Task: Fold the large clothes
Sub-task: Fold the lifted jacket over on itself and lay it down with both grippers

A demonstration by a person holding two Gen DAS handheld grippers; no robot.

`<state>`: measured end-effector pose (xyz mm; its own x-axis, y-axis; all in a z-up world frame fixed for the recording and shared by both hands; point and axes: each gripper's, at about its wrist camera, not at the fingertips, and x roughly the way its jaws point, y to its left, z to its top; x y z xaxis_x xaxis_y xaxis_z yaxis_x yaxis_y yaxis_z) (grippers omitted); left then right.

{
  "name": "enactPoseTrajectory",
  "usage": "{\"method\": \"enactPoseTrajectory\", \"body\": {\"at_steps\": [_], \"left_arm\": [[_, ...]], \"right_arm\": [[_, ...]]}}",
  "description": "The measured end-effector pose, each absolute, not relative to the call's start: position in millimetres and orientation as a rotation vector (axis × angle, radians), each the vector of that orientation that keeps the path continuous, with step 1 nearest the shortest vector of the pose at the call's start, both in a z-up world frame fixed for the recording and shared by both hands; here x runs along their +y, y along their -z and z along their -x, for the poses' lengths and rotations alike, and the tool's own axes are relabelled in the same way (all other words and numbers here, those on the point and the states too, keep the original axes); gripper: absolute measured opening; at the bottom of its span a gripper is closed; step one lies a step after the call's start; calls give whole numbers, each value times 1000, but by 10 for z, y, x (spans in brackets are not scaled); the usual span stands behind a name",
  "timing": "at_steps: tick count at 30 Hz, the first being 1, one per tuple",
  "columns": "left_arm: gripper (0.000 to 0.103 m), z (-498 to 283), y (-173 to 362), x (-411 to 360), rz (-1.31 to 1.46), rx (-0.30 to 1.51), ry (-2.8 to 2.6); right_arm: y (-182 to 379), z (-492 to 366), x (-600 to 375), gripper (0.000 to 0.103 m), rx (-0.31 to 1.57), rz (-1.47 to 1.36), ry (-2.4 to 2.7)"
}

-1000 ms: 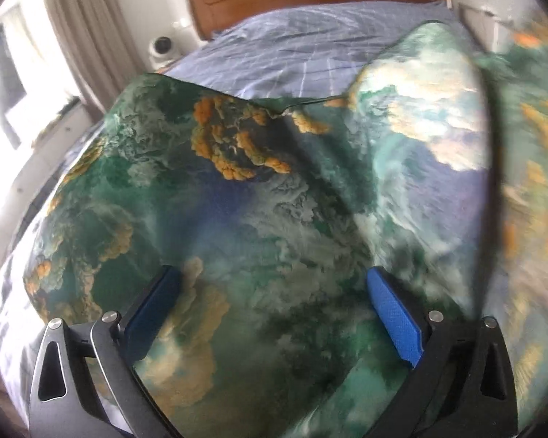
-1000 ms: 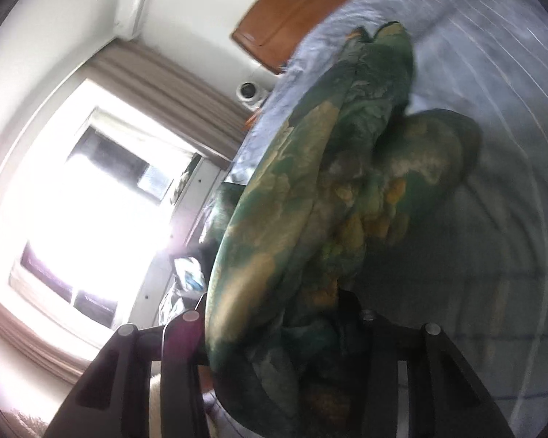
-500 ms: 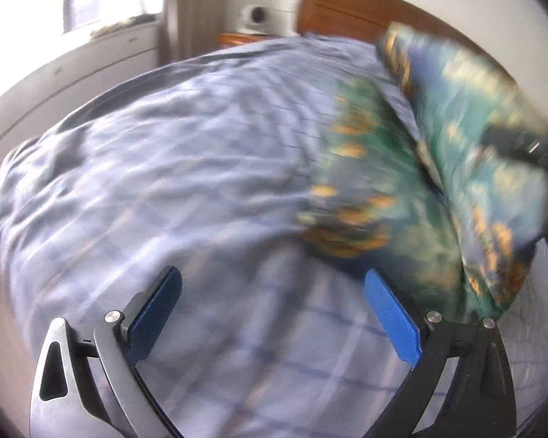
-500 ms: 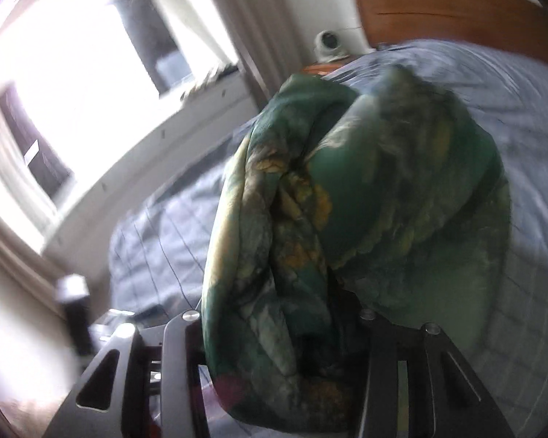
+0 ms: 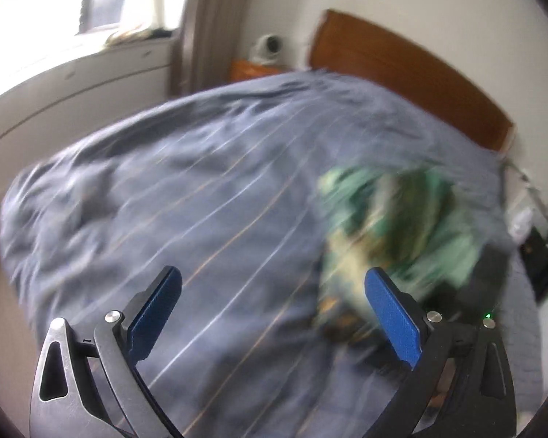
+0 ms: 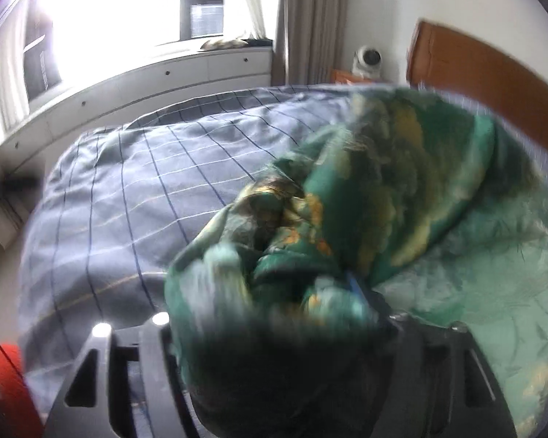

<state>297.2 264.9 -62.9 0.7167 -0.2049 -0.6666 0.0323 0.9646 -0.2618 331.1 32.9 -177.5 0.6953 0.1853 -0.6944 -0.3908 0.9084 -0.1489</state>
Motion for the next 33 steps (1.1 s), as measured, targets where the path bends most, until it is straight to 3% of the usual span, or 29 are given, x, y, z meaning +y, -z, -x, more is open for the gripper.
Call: {"method": "enactPoseTrajectory", "body": {"at_steps": [6, 13, 24, 28, 30, 33], "left_arm": [[101, -3831, 430, 1760, 81, 809, 321], [102, -4713, 1048, 1455, 73, 1009, 334], [103, -4698, 1496, 1555, 93, 956, 313], [103, -4692, 1523, 1426, 4, 929, 287], [103, -4678, 1542, 1308, -85, 899, 257], [103, -4664, 1628, 1168, -221, 831, 201]], "right_arm": [[1836, -3191, 392, 86, 676, 408, -353], [1787, -3164, 329, 87, 612, 411, -380], [1042, -2583, -943, 86, 571, 9, -366], [1378, -3067, -1412, 87, 731, -102, -236], [1572, -3198, -1307, 101, 754, -28, -182], [1712, -3360, -1036, 103, 783, 72, -123]]}}
